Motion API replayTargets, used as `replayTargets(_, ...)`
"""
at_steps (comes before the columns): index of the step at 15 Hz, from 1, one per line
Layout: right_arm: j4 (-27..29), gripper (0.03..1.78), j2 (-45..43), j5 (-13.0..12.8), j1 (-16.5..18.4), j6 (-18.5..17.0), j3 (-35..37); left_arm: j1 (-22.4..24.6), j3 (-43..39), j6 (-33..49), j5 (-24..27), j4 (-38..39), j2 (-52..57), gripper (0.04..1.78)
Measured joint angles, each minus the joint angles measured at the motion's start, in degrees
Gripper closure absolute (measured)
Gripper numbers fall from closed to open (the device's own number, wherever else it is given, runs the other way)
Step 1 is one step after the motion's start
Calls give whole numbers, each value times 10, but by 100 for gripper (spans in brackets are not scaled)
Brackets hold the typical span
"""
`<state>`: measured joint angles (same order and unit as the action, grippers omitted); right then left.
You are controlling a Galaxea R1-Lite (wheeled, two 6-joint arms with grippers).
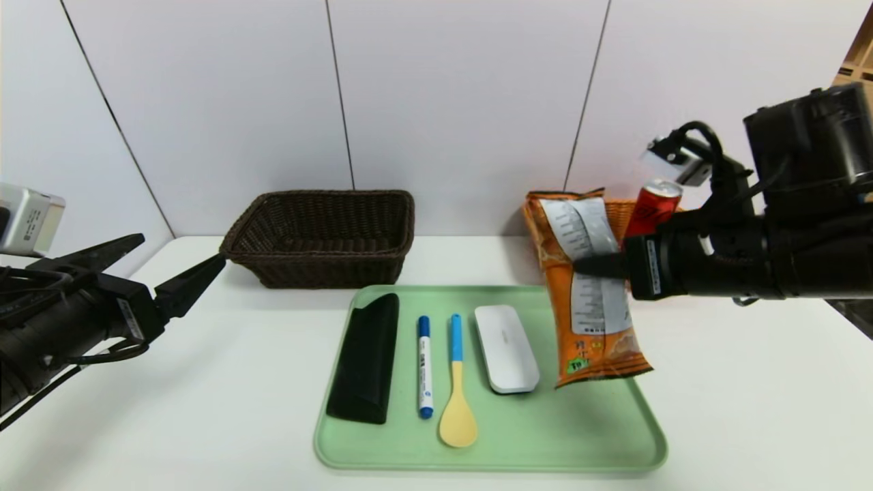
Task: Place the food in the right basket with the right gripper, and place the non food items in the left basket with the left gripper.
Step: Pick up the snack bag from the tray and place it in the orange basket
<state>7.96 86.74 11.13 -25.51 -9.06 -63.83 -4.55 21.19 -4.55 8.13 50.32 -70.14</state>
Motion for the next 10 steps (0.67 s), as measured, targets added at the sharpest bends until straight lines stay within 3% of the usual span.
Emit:
replayTargets(3,-12,151,-2,2,18,-7,-63,0,1,0,0,0,-3,13)
replayTargets(5,-71,151,15,1,42,-1,-95,0,1,0,0,0,-5,13)
replayTargets(7,-142,152,44,-2,70,25,-121,0,2,0,0,0,-6,13)
replayTargets(10,-189,152,94,-4,108,72,-151,0,7,0,0,0,-10,13)
